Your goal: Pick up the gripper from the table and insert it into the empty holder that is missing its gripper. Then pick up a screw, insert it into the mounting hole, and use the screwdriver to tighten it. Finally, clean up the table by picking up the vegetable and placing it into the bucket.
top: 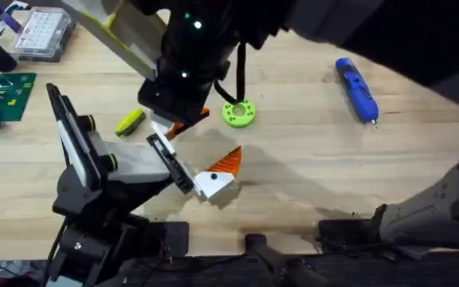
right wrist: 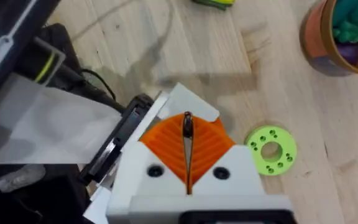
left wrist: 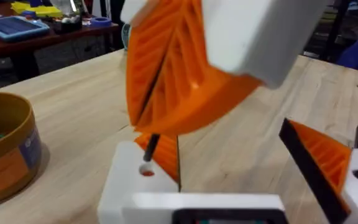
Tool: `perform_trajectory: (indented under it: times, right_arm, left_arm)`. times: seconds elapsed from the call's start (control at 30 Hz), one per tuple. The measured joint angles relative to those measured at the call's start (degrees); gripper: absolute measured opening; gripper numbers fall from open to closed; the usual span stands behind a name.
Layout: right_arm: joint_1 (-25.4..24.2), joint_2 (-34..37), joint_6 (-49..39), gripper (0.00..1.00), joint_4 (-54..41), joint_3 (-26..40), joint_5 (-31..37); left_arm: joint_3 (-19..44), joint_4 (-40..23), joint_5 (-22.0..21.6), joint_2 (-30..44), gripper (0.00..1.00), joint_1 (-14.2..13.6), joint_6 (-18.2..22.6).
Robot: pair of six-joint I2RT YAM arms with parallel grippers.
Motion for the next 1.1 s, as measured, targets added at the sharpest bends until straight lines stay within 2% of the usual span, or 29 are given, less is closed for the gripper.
perform_trajectory:
  times: [1.1]
  right_arm:
    - [0.0,1.94,0.0,0.013,0.0,0.0,0.07]
  left_arm:
    - [0.0,-0.02,0.0,0.0,0.99,0.0,0.0]
